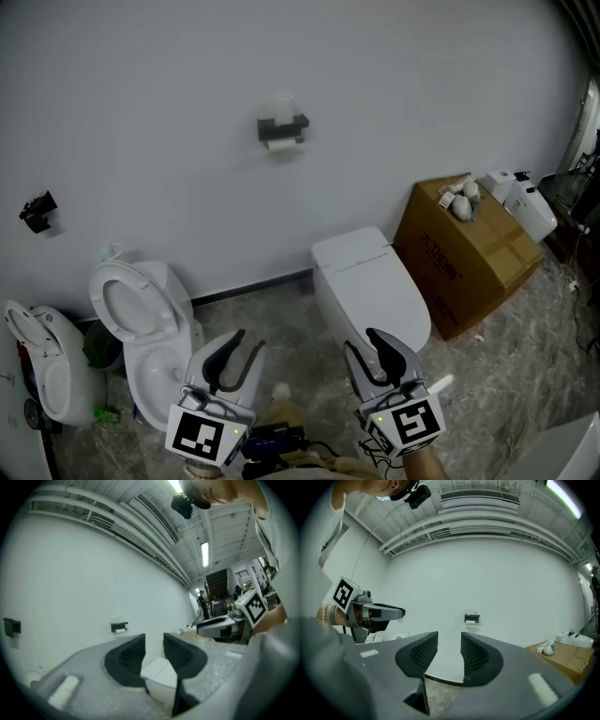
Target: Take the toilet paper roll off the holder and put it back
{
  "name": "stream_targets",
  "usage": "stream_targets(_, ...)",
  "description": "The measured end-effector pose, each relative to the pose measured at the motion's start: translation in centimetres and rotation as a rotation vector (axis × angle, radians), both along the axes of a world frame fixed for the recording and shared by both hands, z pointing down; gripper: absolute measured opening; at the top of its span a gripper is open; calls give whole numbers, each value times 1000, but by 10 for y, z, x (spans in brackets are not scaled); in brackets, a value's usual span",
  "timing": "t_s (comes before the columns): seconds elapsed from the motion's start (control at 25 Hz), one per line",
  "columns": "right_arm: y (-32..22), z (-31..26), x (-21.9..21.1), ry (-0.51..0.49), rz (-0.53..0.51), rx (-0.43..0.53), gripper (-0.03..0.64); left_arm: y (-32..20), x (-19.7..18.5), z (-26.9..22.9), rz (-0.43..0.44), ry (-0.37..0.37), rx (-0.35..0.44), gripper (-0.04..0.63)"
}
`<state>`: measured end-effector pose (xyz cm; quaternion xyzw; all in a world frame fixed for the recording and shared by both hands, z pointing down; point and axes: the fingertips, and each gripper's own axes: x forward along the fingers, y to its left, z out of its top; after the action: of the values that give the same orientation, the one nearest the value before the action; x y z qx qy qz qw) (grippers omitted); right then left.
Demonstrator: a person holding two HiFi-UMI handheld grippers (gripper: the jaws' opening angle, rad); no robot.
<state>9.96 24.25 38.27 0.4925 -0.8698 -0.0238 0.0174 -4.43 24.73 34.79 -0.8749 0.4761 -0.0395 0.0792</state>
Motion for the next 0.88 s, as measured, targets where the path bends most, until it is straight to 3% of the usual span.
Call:
stream_targets(0.6,-166,-31,-22,-3,80,19,140,-170,-29,-21,76,16,12,110)
stream_targets(0.76,-215,-35,-37,2,81,19,140,-215,-44,-19,77,26,-49,110)
stream_targets(0.88,-247,-37,-48,10,77,22,140,-248,-53,-18,86,24,-54,110)
